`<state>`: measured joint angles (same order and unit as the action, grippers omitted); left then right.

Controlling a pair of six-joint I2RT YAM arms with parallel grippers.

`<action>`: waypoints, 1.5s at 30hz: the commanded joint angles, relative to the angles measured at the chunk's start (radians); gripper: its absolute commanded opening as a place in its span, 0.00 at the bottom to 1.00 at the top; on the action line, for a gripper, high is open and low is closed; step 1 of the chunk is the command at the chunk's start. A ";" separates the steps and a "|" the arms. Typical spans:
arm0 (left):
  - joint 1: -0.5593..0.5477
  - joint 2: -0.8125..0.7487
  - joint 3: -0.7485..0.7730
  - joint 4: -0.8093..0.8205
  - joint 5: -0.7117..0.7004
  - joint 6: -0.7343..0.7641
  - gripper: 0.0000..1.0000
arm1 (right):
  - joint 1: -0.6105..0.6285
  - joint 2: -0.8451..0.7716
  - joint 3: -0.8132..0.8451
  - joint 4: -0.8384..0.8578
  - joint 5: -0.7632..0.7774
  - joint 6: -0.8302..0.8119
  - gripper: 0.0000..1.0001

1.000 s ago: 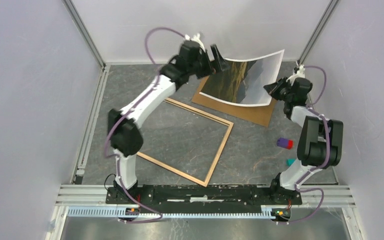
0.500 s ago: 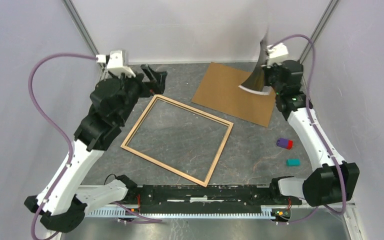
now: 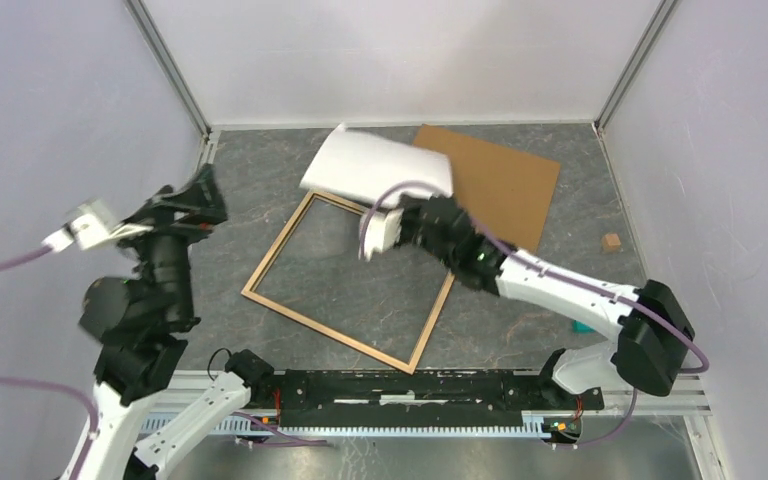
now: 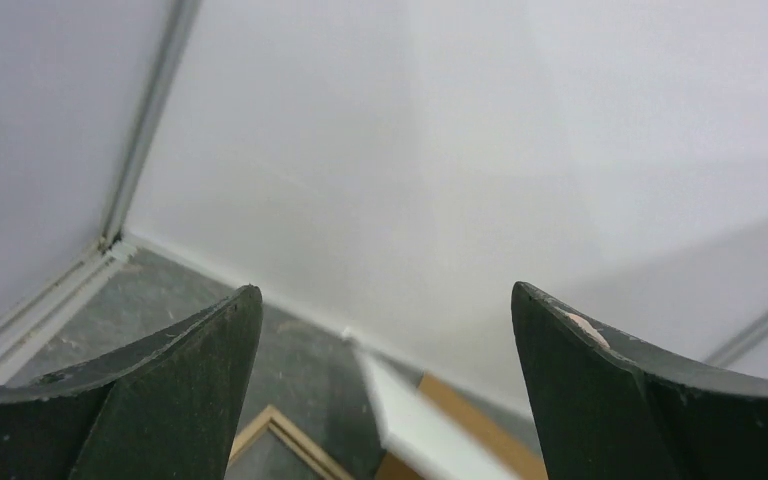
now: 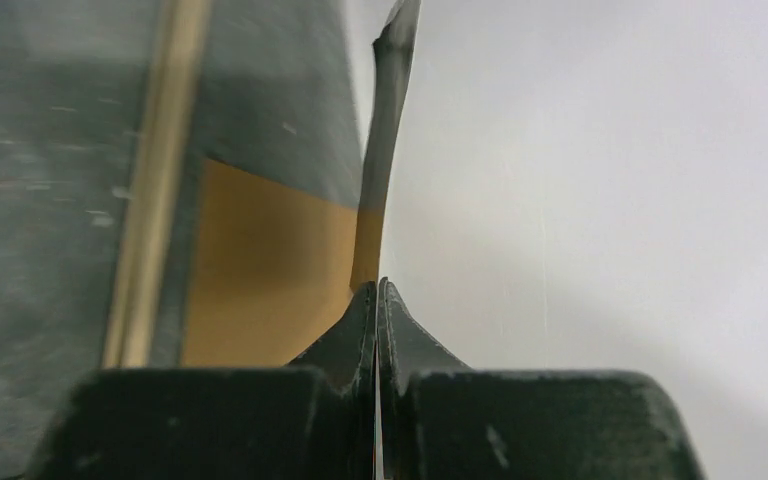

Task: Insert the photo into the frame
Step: Turn over the photo from the photo frame.

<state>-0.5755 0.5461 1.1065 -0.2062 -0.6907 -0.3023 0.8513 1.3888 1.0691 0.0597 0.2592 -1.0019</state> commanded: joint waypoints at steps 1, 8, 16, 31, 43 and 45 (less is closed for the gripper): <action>0.038 -0.044 -0.040 0.140 -0.104 0.077 1.00 | 0.148 -0.041 -0.155 0.233 -0.136 -0.335 0.00; 0.075 0.005 -0.040 0.129 -0.036 0.051 1.00 | 0.302 -0.046 -0.469 0.462 -0.198 -0.391 0.00; 0.082 0.038 -0.059 0.142 0.002 0.041 1.00 | 0.316 -0.087 -0.840 0.769 -0.105 -0.429 0.20; 0.086 0.084 -0.054 0.130 0.068 0.017 1.00 | 0.326 -0.410 -0.841 0.384 0.141 0.350 0.98; 0.086 0.122 -0.045 0.115 0.103 0.006 1.00 | 0.316 -0.436 -0.622 -0.174 0.169 1.409 0.98; 0.085 0.126 -0.043 0.113 0.115 -0.001 1.00 | 0.299 -0.457 -0.630 -0.196 0.211 1.606 0.98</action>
<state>-0.4938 0.6647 1.0458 -0.1028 -0.5976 -0.2794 1.1694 0.9703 0.4126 0.0238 0.4053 0.1295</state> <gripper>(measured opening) 0.996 0.982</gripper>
